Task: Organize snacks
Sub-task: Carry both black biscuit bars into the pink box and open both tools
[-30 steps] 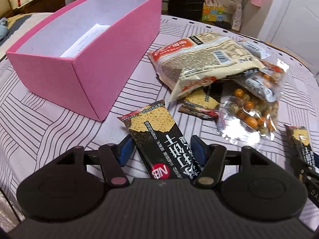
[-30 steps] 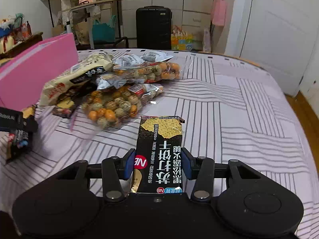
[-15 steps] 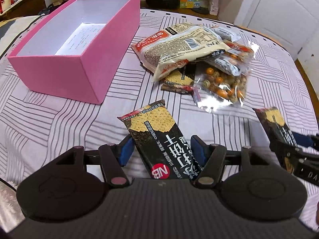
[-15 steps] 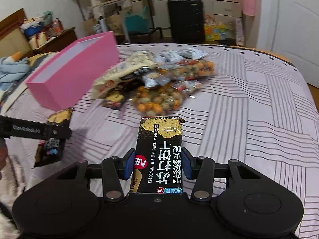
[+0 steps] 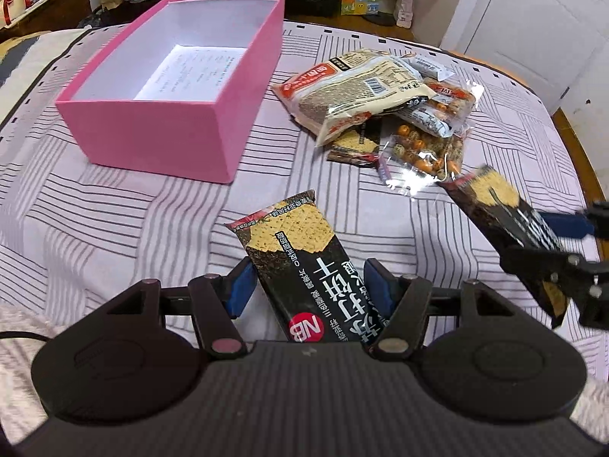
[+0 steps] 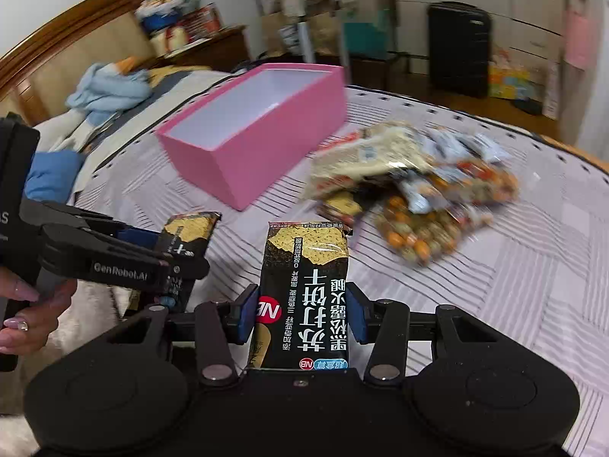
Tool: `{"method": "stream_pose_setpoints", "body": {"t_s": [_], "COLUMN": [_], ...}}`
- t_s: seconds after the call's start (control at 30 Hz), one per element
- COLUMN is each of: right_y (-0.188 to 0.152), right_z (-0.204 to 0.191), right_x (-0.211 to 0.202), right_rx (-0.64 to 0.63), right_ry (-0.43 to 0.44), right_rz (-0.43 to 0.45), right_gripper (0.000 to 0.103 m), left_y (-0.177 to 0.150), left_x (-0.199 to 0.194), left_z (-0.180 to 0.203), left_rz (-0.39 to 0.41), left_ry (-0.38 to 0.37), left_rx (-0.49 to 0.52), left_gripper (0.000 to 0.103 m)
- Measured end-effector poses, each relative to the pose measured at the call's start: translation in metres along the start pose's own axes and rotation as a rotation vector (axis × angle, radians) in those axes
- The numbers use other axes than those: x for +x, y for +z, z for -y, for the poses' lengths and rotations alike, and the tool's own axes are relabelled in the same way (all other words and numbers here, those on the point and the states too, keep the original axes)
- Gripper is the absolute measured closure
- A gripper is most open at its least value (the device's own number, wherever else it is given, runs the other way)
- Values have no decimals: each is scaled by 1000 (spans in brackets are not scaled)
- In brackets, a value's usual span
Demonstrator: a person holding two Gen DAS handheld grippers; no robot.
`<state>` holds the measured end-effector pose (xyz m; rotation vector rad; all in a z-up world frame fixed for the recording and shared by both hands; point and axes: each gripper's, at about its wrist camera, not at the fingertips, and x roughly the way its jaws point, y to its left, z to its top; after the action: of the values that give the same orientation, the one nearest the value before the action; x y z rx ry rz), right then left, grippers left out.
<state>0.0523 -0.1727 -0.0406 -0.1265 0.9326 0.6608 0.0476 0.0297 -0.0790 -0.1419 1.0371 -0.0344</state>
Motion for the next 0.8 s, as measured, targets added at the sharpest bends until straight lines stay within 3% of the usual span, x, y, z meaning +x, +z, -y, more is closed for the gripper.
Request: {"method": "stream_pose_setpoints", "body": {"t_s": [0.4, 0.63, 0.8], "right_y": [71, 110, 141], "right_z": [-45, -61, -69], "right_x": [15, 33, 55], "right_rx": [-143, -174, -202], "right_ry": [61, 103, 115], "right_rz": [-11, -53, -10], "right_gripper": [50, 50, 50], "left_y": [36, 72, 102], "left_x": [-42, -56, -55], "left_z": [-53, -88, -108], "left_rz": [49, 45, 79], "left_ry": [-12, -70, -66], "left_rx": [13, 21, 28], "left_gripper": [42, 42, 42]}}
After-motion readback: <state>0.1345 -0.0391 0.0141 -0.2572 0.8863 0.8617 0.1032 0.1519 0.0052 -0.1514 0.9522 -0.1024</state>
